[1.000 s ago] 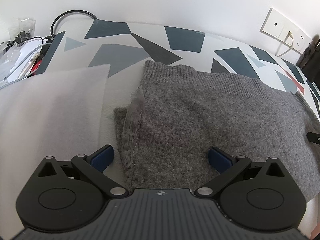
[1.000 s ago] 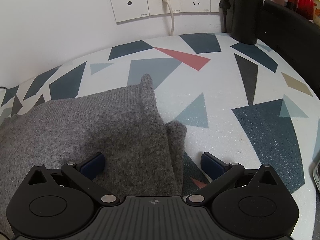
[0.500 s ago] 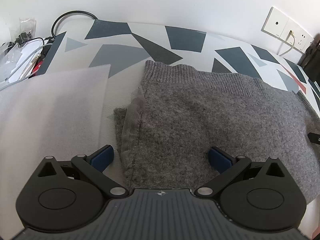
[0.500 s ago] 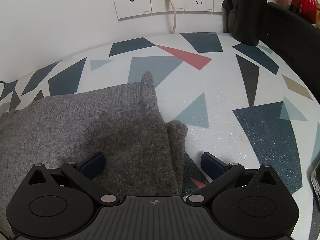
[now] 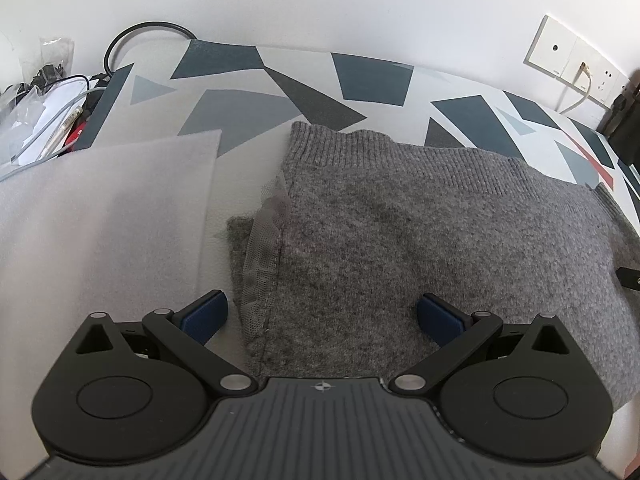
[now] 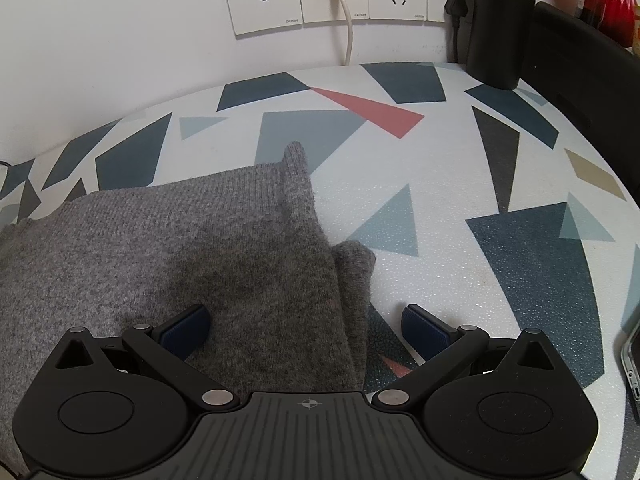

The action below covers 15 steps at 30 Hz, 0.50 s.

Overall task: Fold clothes
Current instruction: 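Open both grippers and hold them above the folded sweater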

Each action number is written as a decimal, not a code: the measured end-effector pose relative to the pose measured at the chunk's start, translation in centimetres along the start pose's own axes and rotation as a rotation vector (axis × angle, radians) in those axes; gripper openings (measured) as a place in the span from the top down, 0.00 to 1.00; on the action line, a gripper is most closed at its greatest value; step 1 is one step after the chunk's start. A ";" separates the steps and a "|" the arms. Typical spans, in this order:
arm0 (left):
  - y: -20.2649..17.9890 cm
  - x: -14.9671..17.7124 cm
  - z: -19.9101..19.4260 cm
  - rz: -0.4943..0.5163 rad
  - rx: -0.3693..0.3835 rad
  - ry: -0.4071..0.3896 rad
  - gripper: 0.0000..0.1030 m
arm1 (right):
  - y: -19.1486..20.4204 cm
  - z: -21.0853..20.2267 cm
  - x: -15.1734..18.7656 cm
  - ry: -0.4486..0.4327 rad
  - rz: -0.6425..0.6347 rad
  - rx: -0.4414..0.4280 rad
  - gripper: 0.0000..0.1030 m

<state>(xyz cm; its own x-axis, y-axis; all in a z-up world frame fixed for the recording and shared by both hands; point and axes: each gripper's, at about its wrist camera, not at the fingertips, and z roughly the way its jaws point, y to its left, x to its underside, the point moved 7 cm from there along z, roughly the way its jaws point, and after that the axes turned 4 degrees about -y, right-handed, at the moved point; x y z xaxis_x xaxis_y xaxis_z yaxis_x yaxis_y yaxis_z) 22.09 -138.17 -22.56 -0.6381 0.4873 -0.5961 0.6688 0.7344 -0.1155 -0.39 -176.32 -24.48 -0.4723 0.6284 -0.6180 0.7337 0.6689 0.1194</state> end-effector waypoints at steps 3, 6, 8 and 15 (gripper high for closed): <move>0.0 0.0 0.0 0.003 0.001 -0.003 0.00 | 0.0 0.1 -0.2 0.019 -0.001 -0.001 0.01; 0.0 0.1 0.0 0.009 0.005 -0.008 0.00 | 0.1 0.2 -0.3 0.037 -0.001 0.000 0.01; 0.0 0.1 0.0 0.010 0.005 -0.012 0.00 | 0.0 0.2 -0.3 0.046 0.002 -0.003 0.01; 0.0 0.0 0.0 0.009 0.001 -0.016 0.00 | 0.1 0.3 -0.4 0.067 -0.002 -0.006 0.01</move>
<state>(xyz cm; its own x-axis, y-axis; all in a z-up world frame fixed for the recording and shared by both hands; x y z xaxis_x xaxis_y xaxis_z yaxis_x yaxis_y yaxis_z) 22.05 -138.14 -22.57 -0.6256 0.4863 -0.6100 0.6751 0.7294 -0.1109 -0.02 -176.63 -24.48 -0.5056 0.6520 -0.5650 0.7301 0.6723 0.1225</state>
